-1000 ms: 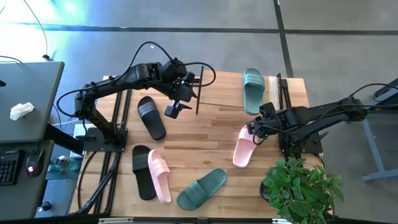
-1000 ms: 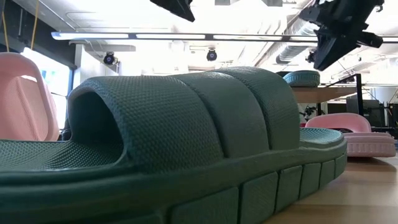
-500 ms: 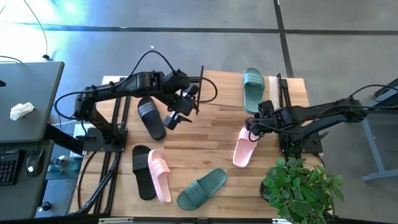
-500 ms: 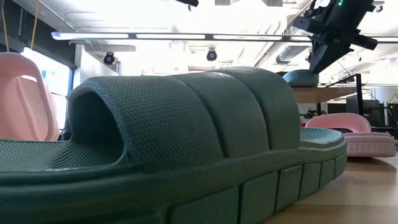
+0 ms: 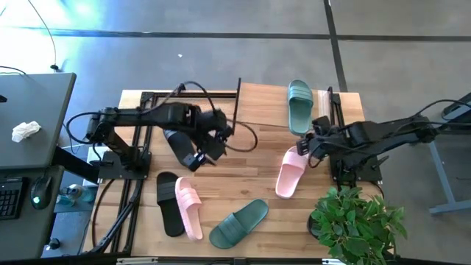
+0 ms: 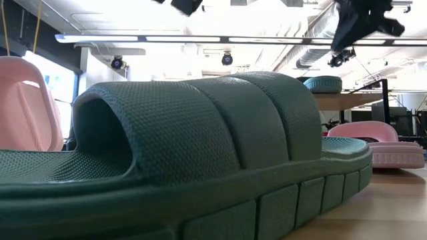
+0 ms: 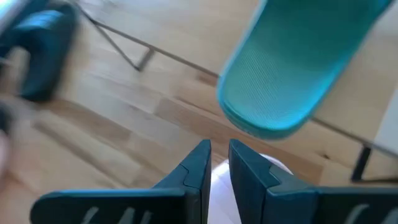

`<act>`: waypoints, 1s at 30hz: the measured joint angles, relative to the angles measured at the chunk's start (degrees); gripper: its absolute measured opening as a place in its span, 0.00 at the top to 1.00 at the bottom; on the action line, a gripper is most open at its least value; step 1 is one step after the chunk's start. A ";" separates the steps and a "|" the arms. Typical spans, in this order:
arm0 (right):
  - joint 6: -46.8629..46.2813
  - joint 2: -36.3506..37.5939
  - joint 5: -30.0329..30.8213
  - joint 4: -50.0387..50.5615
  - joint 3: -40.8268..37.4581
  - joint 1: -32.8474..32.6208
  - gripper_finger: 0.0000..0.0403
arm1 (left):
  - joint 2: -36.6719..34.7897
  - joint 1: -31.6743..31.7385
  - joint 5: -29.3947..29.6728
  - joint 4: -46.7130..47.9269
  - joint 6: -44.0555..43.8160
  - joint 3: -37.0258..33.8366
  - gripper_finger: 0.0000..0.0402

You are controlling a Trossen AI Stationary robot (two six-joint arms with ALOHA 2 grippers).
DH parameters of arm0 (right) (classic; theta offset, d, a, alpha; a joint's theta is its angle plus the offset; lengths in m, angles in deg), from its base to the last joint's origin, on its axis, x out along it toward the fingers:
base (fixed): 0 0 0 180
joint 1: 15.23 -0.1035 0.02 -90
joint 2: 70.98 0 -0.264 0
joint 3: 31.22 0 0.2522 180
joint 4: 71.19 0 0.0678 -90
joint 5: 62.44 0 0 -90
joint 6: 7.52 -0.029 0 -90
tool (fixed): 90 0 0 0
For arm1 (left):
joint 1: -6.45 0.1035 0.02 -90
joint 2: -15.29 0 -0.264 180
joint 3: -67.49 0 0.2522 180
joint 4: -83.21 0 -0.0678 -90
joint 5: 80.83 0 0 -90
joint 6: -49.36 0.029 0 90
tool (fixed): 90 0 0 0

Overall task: Pick and place slides into the shelf
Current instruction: Put the blue slides on the shelf

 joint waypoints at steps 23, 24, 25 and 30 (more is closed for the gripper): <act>5.00 6.66 -1.60 5.92 3.40 -1.55 0.89 | 0.05 -16.31 -12.13 -31.95 -31.31 -23.85 0.44; 5.02 6.66 -2.21 5.94 3.39 -1.55 0.89 | 0.05 -16.78 -11.42 -32.24 -33.31 -24.35 0.44; 5.00 6.67 -2.90 5.94 3.38 -1.55 0.89 | 0.05 -17.22 -10.53 -32.61 -35.44 -24.90 0.44; 5.31 6.66 -4.43 6.85 3.36 -1.55 0.89 | 0.05 -19.03 -7.10 -34.27 -48.60 -28.94 0.44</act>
